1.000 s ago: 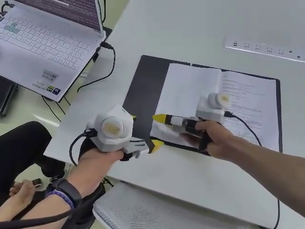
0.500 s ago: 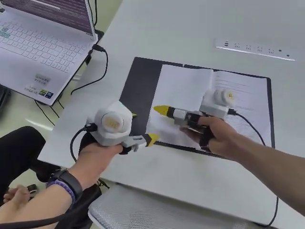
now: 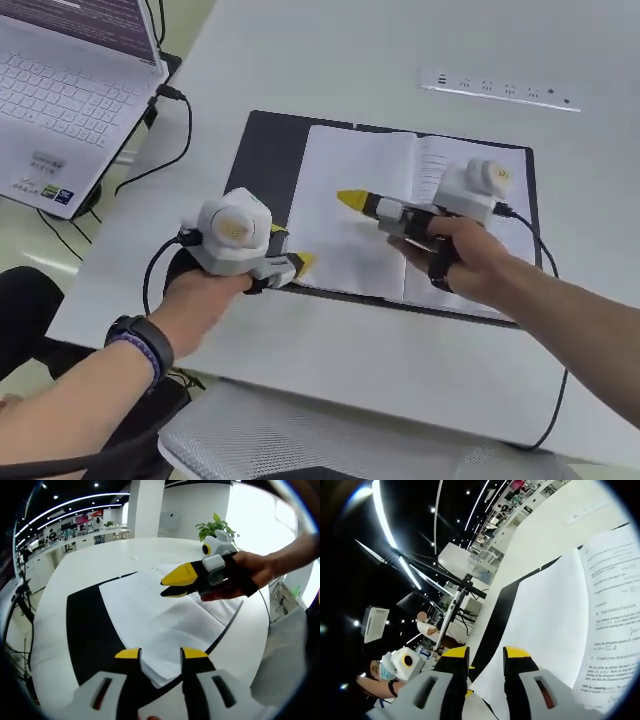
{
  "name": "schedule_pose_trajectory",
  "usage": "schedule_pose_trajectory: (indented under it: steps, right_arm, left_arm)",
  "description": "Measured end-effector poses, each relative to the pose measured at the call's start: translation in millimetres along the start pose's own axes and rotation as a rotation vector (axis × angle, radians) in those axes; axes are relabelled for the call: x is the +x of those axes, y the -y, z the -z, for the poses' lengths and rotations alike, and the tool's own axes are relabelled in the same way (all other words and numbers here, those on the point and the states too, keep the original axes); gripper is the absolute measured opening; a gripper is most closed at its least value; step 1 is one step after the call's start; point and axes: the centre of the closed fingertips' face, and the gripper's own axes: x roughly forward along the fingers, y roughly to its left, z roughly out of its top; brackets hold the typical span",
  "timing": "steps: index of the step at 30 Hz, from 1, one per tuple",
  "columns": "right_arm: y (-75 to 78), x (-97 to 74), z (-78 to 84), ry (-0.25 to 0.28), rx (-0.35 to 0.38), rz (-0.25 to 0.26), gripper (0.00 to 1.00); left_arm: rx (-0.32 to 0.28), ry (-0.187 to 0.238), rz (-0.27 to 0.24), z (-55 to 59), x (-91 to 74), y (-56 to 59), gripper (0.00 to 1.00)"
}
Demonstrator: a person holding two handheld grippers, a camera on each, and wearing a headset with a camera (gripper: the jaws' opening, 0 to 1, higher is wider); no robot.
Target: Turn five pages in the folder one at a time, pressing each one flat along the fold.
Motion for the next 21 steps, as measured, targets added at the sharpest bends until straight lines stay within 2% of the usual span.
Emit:
schedule_pose_trajectory:
  steps: [3, 6, 9, 10, 12, 14, 19, 21]
  right_arm:
    - [5.5, -6.7, -1.4, 0.013, 0.017, 0.007, 0.23]
    - [7.7, -12.9, 0.3, 0.016, 0.017, 0.013, 0.23]
    - [9.6, -17.9, 1.9, 0.014, 0.015, 0.016, 0.23]
    - [3.0, -21.1, 5.4, 0.015, 0.013, 0.018, 0.23]
    - [-0.2, -23.8, 7.7, 0.016, 0.008, 0.020, 0.22]
    - [-3.4, -26.9, 10.8, 0.013, 0.006, 0.024, 0.22]
    - [-7.9, -33.8, 15.3, 0.007, 0.001, 0.032, 0.22]
    - [-7.3, -36.0, 13.9, 0.012, 0.002, 0.034, 0.21]
  left_arm:
    - [0.004, -0.015, 0.005, 3.7, 4.6, 1.4, 0.21]
    - [-0.001, -0.051, 0.005, 13.0, 8.9, 0.8, 0.16]
    - [-0.008, -0.058, -0.010, 15.7, 6.1, 1.9, 0.12]
    - [-0.004, -0.063, -0.010, 18.3, 6.6, 2.0, 0.10]
    - [0.003, -0.072, -0.007, 21.8, 6.5, 3.8, 0.07]
    - [0.036, -0.104, -0.023, 28.7, 5.8, 1.9, 0.01]
    - [0.025, -0.108, -0.036, 31.7, 5.5, -0.2, 0.00]
    - [0.048, -0.109, -0.042, 31.6, 5.5, 1.0, 0.00]
